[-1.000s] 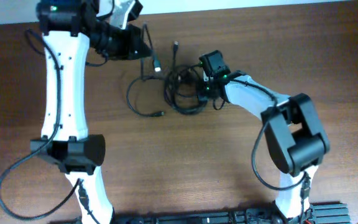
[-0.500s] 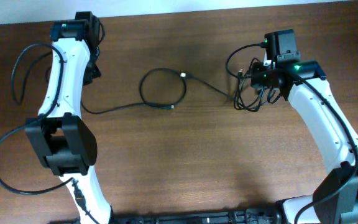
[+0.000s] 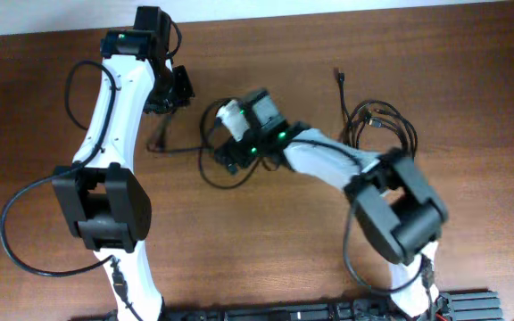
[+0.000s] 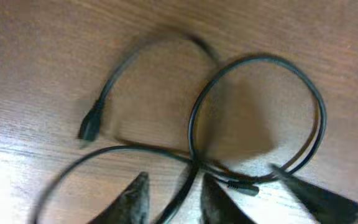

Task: Untangle cables

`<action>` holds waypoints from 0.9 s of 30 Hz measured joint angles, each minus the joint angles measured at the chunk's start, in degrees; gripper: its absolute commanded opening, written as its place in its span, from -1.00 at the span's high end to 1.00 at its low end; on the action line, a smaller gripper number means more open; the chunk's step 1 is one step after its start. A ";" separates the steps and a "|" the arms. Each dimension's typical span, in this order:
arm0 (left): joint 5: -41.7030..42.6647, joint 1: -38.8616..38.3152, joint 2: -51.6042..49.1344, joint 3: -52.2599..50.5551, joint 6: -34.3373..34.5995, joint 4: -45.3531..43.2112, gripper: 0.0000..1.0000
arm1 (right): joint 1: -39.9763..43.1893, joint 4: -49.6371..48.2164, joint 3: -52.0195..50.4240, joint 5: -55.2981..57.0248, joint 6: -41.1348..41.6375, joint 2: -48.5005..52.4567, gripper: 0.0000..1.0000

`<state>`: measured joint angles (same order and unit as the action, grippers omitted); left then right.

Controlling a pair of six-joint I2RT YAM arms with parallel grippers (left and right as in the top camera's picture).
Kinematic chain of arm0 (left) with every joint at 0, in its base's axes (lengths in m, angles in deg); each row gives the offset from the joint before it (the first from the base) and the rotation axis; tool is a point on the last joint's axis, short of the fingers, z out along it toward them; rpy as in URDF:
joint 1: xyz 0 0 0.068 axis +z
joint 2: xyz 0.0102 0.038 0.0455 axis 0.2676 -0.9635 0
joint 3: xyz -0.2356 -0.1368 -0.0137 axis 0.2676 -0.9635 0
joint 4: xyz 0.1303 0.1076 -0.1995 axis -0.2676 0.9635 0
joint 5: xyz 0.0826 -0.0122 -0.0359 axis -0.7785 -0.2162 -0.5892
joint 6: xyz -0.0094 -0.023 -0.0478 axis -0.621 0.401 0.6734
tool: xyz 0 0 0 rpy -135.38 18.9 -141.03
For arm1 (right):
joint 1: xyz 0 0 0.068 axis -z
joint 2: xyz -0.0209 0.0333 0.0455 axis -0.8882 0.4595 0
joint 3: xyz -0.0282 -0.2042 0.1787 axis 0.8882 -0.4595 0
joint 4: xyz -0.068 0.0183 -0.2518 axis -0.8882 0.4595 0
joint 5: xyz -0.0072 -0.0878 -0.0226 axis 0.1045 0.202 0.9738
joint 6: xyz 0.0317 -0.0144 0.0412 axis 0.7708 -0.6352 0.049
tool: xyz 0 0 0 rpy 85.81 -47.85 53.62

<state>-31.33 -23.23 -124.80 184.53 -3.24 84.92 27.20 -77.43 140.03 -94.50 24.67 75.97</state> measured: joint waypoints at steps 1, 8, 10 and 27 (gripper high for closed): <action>0.00 0.00 0.00 -0.02 0.59 -0.33 -0.16 | -1.90 -1.90 -0.04 1.44 -0.46 2.93 -0.58; 0.15 0.00 0.00 -0.04 2.36 -3.06 -0.74 | -2.82 2.78 0.79 0.52 3.52 3.30 0.92; -0.26 0.02 0.00 -0.04 2.34 -3.26 -0.84 | -2.82 11.78 0.31 -0.76 4.44 0.22 0.92; -0.70 0.11 0.00 -0.09 2.38 -2.56 -0.98 | 6.86 32.48 -0.33 17.64 4.98 -47.43 0.92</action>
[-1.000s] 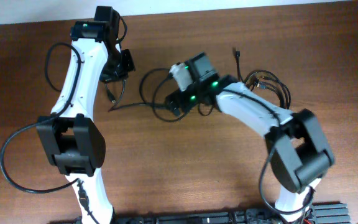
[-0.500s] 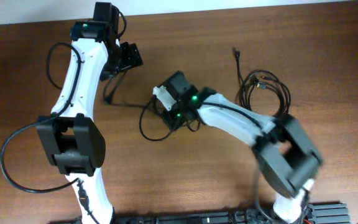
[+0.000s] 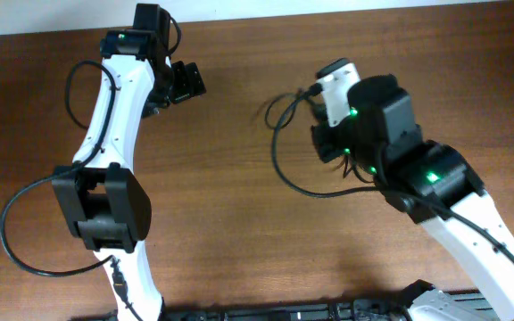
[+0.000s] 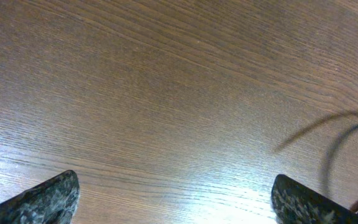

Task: Untangle cables

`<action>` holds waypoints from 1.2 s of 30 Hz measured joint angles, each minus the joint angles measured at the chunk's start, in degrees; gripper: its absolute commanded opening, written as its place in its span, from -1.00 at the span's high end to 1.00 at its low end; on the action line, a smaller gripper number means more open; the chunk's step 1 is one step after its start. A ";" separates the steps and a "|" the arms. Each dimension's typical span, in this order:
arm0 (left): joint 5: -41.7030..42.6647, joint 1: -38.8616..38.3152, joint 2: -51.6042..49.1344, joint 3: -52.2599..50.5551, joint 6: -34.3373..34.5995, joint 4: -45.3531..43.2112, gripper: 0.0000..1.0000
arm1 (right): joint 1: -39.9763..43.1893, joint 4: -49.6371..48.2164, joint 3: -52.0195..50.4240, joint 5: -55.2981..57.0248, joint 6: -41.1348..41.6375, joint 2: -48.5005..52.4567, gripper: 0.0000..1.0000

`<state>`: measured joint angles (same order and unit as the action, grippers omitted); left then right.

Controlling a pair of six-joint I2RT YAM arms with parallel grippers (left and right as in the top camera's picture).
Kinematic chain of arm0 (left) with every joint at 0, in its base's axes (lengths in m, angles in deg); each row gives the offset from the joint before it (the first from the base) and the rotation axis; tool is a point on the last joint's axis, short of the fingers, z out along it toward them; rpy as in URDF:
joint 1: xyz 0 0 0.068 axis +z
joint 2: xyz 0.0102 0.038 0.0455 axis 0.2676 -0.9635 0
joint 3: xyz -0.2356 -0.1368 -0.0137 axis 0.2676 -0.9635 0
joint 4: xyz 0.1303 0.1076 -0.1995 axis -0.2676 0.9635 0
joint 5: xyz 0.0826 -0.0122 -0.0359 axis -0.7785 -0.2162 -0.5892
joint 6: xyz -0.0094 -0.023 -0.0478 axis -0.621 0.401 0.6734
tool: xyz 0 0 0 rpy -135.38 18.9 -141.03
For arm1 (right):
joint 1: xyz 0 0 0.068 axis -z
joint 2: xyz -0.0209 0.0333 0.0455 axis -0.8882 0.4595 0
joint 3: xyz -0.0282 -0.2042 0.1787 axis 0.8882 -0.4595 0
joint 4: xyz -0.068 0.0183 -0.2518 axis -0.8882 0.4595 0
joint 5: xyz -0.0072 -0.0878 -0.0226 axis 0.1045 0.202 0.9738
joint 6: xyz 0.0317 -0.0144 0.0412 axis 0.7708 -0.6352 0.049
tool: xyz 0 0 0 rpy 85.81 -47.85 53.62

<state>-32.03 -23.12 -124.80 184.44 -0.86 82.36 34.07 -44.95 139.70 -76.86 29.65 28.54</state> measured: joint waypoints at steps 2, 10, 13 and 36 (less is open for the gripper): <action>0.00 0.00 0.00 0.00 0.00 0.15 -0.98 | 0.00 -1.11 0.04 -8.61 -2.40 9.90 0.92; 0.00 0.00 0.00 -0.02 0.00 0.17 -0.98 | -0.87 -3.85 -0.07 -16.85 -11.98 21.49 -0.98; 0.00 0.00 0.00 0.00 0.00 0.17 -0.98 | -0.87 -3.87 -0.07 -9.77 -9.03 21.49 -0.97; 0.00 0.00 0.00 0.00 0.00 0.17 -0.98 | 1.38 3.67 -3.08 -4.42 34.03 40.24 0.45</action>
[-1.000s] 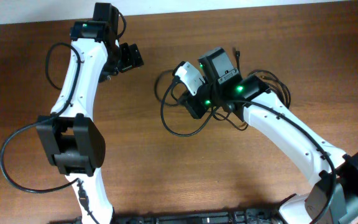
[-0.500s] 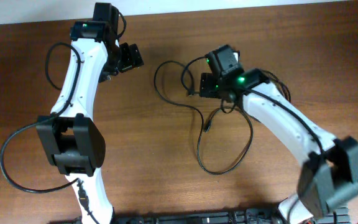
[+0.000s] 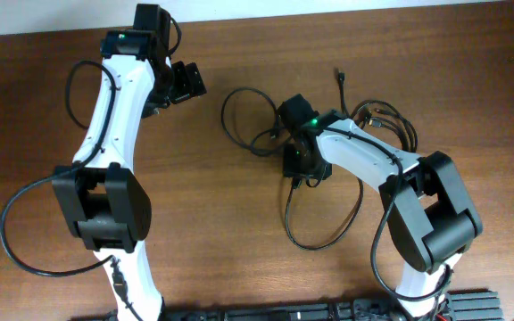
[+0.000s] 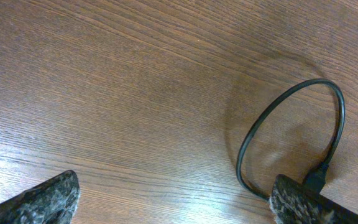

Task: Untangle cables

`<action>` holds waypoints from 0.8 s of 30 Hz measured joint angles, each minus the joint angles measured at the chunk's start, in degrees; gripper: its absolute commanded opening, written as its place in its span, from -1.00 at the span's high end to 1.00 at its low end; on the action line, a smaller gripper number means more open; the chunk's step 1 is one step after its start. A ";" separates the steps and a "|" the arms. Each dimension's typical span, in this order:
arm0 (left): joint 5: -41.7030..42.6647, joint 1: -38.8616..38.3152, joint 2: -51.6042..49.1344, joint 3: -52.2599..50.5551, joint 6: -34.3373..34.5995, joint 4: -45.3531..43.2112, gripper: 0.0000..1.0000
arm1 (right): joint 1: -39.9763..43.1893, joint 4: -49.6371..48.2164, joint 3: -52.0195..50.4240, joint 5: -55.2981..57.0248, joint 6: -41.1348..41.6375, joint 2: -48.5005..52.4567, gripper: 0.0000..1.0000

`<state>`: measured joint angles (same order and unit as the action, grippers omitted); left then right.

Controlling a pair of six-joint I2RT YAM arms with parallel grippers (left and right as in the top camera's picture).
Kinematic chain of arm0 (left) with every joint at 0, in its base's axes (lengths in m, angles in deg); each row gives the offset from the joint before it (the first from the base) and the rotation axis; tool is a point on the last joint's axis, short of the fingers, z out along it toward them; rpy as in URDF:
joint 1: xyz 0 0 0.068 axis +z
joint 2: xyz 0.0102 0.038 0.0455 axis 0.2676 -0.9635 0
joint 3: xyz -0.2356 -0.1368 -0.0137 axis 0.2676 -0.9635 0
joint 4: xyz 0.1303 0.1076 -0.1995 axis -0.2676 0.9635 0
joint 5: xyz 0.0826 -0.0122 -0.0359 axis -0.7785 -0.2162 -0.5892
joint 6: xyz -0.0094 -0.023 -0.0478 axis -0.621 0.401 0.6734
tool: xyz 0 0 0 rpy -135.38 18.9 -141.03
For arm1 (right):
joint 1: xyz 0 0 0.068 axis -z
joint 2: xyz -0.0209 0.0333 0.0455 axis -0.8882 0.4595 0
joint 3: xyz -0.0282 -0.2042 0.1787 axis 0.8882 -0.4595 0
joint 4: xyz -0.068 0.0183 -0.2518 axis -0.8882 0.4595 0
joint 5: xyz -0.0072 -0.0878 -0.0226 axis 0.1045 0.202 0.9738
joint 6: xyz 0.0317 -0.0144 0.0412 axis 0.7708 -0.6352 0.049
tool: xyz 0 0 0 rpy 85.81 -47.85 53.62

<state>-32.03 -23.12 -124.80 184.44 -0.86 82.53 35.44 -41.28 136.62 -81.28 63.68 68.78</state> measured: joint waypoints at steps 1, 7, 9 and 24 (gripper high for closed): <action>0.00 0.00 0.00 -0.02 0.00 0.00 -0.98 | 0.00 -0.04 0.00 0.00 -0.11 0.00 0.85; 0.00 0.00 0.00 0.00 0.00 0.00 -0.98 | 0.00 -0.13 0.87 -0.04 -4.72 0.00 0.92; 0.00 0.00 0.00 -0.02 0.00 0.00 -0.98 | 0.02 0.94 6.75 -3.91 -13.49 -1.14 0.92; -0.02 0.00 0.00 -0.02 0.00 -0.02 -0.98 | 0.00 -28.41 19.23 -1.42 -23.93 -29.16 0.92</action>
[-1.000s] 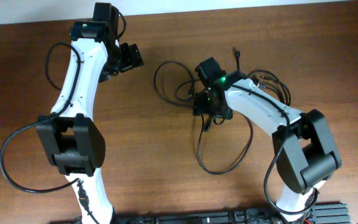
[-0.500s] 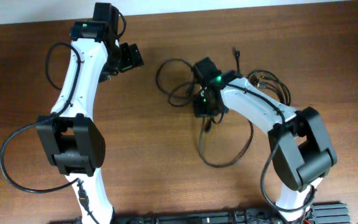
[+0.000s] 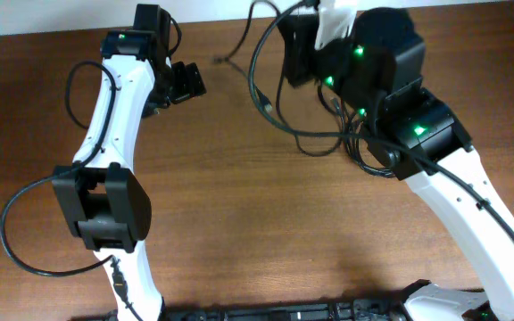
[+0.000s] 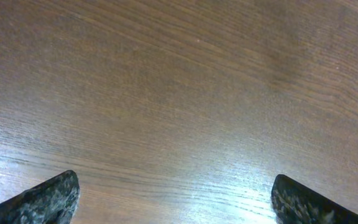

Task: Untangle cables

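Observation:
A black cable [image 3: 253, 67] hangs in a long loop from my right gripper [image 3: 306, 11], which is raised high at the back edge of the overhead view and seems shut on it. One plug end [image 3: 219, 60] dangles to the left. The cable's lower run trails to a dark bundle of cables [image 3: 364, 147] on the table, partly hidden under the right arm. My left gripper [image 3: 188, 82] stands open at the back left, apart from the cable. In the left wrist view its fingers [image 4: 48, 196] are spread wide over bare wood, with nothing in the left gripper [image 4: 176, 193].
The wooden table [image 3: 239, 232] fills the overhead view. The left arm's own grey cable [image 3: 12, 232] loops off its base at the front left. A black rail [image 3: 266, 314] runs along the front edge.
My right gripper was low at the table's middle with the cable lying in loops; now it is high at the back with the cable hanging. The loop has left the left wrist view. The left arm is unmoved.
At first my left fingers stood close about the cable while the right gripper was beside them on it. Then the left gripper was open wide and the right held the cable up to the right. Later the right was down on the table, and now it is up again.

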`<action>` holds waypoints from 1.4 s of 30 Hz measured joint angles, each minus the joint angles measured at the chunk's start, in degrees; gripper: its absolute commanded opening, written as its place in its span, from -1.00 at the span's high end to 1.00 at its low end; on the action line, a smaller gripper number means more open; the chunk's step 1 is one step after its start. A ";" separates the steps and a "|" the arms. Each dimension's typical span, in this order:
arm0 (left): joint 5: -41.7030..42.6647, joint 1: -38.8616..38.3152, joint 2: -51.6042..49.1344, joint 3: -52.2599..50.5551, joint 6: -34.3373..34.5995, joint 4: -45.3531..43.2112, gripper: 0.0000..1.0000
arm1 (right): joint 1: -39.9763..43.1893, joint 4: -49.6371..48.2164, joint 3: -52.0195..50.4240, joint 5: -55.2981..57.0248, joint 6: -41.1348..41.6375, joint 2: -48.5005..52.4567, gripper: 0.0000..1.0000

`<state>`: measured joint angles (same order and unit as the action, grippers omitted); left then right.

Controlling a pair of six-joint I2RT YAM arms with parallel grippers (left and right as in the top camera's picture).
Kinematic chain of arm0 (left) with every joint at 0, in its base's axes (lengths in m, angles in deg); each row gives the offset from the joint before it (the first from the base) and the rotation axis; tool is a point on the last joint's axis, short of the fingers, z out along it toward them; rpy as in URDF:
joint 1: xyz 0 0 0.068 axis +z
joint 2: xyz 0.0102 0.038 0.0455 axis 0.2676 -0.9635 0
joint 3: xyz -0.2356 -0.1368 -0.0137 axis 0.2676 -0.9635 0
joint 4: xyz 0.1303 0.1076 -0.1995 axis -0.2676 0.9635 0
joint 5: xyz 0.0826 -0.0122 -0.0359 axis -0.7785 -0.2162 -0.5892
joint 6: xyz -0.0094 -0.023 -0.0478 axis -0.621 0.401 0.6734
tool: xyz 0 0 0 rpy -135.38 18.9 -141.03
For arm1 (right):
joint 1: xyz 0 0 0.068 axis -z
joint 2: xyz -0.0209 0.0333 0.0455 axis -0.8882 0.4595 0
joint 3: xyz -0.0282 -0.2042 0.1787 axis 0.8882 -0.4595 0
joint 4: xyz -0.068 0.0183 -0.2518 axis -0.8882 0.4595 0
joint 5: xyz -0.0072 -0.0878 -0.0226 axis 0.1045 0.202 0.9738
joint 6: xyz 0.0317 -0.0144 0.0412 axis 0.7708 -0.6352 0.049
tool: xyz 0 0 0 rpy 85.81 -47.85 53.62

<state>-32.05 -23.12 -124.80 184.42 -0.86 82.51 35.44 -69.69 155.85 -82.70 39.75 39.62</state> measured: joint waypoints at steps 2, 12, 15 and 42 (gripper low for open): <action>0.02 0.00 0.00 0.00 0.00 0.02 -0.98 | 0.00 -3.02 0.09 -0.76 0.20 -0.04 0.92; 0.00 0.00 0.00 -0.02 0.00 0.00 -0.98 | 0.00 22.80 1.14 1.11 2.12 10.88 0.92; 0.00 0.00 0.00 -0.02 0.00 0.04 -0.98 | 0.00 29.22 1.01 4.35 2.86 22.67 0.92; 0.00 0.00 0.00 -0.04 0.00 0.02 -0.98 | 8.63 20.37 -27.80 8.07 49.13 24.52 0.92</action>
<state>-32.05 -23.12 -124.80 184.37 -0.86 82.53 44.08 -49.32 128.05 -74.63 88.88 64.15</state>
